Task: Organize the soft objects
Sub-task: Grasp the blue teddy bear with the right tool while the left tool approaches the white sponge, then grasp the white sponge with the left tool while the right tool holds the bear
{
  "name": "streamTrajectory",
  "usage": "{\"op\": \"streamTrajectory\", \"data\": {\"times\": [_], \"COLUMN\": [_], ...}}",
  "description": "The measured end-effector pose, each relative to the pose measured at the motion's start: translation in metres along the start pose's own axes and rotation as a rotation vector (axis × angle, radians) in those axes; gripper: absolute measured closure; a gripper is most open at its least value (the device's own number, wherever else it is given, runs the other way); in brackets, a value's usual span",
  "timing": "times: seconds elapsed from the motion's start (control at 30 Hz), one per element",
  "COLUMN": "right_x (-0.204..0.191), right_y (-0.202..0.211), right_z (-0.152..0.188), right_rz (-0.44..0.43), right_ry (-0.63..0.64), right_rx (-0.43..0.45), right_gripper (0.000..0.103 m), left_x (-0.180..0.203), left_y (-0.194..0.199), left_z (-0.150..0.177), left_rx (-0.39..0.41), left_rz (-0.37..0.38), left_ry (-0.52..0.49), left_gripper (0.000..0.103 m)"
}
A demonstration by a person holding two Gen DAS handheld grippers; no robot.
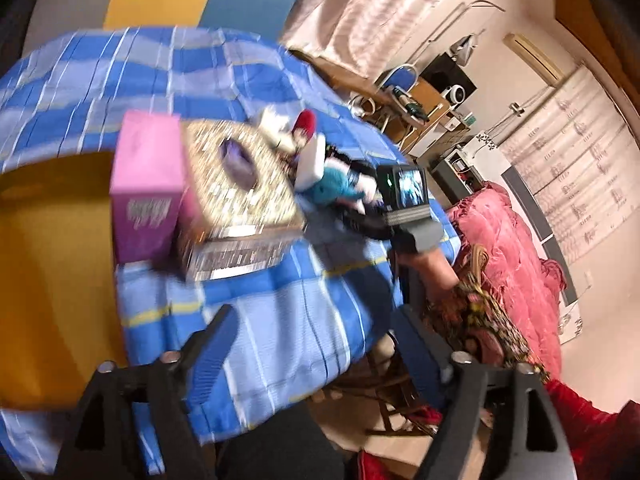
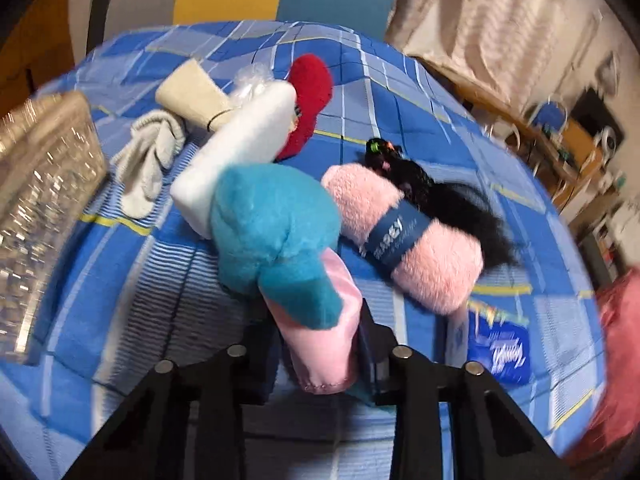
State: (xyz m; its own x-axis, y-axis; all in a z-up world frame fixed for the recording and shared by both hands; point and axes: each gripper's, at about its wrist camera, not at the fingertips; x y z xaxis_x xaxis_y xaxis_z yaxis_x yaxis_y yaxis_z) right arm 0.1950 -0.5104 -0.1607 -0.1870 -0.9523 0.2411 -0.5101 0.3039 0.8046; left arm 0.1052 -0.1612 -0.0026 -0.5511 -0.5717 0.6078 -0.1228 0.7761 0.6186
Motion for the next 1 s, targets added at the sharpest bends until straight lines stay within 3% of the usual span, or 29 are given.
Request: {"op": "streamTrajectory", "data": {"times": [0.17,0.3,0.4,0.57,0.7,0.93,1.0], "right_x": [0.029,0.058,0.077,0.123,0.134,0.127,0.127], "right_y": [0.011,0.014,0.013,0.001,-0.006,0.001,0.002], "right_z": [0.010,0.030,0.043,0.056,0.065,0.061,0.061], "right_rz": [-0.134,-0.241,-0.268,-0.348,-0.410,-0.391,-0.388], "right_ry": [-0.143,-0.249,-0.268,-0.467,-0.570,-0.514,-0.505], "right_rx": [-0.132,-0.236,-0.237,-0.213,-0.236,-0.209,-0.202], "right_gripper": [0.074,0.074,0.074,0.074,0.074,0.074,0.074], "left_x": [0.009,0.019,0.027,0.032,0.027,0.006,0.001], "left_y": [-0.034,-0.071,-0.099,-0.159,-0.210,-0.292,-0.305], "left_z": [-0.032,-0.062,-0.076,-0.105,-0.129,-0.157,-0.159], "left_rx": [-0.076,-0.089,-0.098,-0.143,-0.157,-0.211,-0.222], "left_rz": [-0.022,-0.060,-0.090,-0.158,-0.229,-0.366,-0.334], "left_ry": [0.018,0.024,0.010,0.001,0.009,-0.017,-0.003], "left_gripper": [0.017,0.017,0.018,0.018,0.017,0.017,0.017]}}
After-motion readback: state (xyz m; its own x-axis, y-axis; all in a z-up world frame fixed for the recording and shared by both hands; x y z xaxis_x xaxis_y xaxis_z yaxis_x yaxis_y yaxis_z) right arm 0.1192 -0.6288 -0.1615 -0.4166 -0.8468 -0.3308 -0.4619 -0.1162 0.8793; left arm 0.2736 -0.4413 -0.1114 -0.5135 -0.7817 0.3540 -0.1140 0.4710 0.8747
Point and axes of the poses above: each gripper's, at about its wrist camera, not at the fingertips, and y roughly against the way its jaws point, x to its right, z to its underside, and after that the axes turned 11 degrees about z, right-handed
